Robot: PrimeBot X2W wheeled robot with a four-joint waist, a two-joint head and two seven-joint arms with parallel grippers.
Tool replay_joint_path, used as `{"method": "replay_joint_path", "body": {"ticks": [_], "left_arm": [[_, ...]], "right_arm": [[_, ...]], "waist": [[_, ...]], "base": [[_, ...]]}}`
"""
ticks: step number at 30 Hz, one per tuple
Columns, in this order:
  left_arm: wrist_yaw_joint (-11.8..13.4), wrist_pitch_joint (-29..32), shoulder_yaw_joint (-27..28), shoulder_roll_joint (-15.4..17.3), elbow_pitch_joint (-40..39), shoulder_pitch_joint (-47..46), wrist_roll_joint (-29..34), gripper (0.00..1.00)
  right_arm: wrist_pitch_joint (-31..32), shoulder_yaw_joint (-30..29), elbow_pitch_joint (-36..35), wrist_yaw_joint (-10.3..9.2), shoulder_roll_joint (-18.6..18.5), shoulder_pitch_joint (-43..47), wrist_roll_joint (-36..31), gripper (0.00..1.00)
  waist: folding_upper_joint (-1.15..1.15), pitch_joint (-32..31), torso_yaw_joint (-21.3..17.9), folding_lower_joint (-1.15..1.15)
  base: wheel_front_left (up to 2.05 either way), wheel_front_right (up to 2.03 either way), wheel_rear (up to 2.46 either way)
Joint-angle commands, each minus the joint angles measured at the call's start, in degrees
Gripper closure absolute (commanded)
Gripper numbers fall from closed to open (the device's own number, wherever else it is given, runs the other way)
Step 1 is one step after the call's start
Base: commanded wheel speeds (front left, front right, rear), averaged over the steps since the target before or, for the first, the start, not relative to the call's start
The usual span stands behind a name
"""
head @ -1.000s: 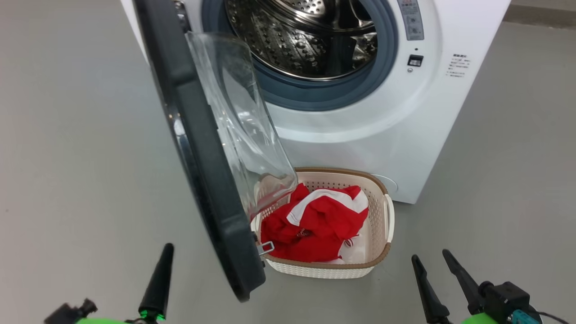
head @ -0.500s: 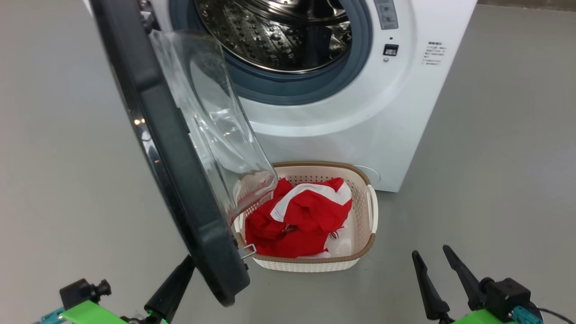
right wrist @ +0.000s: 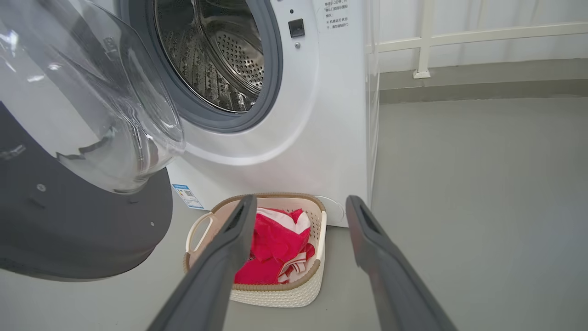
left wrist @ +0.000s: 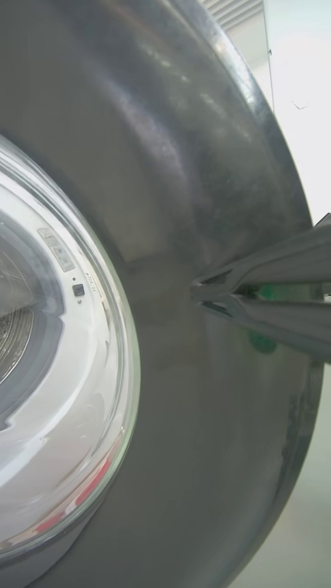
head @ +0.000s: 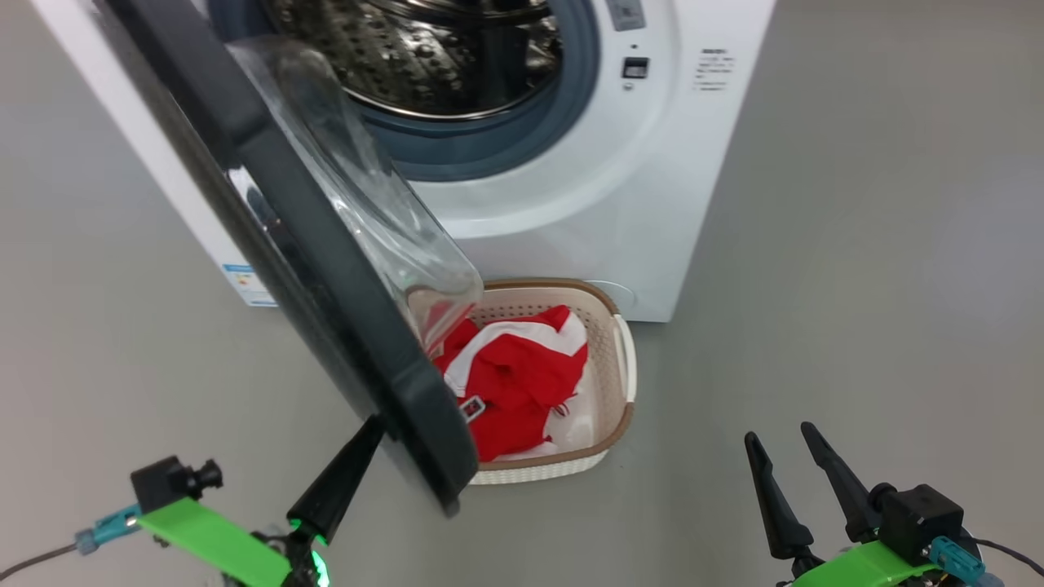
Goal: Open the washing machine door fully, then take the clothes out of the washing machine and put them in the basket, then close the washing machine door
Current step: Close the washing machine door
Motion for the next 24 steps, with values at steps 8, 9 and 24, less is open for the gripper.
{"method": "replay_joint_path", "body": {"ticks": [8,9,24], "left_arm": [[-0.3,-5.5,-3.0,-0.2,0.4,-9.3,4.1,1.00],[-0.3,-6.2,-3.6,0.0,0.7,-10.4,4.5,1.00],[-0.3,-20.0,-7.9,4.0,8.9,-25.7,7.1,1.00]], "right_arm": [[-0.4,1.4,-1.9,0.42,-0.4,-4.0,2.0,0.00],[-0.4,1.4,-2.0,0.42,-0.4,-4.3,2.1,0.00],[-0.4,2.1,-2.3,0.42,-0.4,-8.3,4.7,0.00]], "waist": [[0.00,3.3,-6.5,0.00],[0.00,3.7,-7.1,0.00],[0.00,9.6,-16.0,0.00]], "base": [[0.00,0.00,0.00],[0.00,0.00,0.00],[0.00,0.00,0.00]]}}
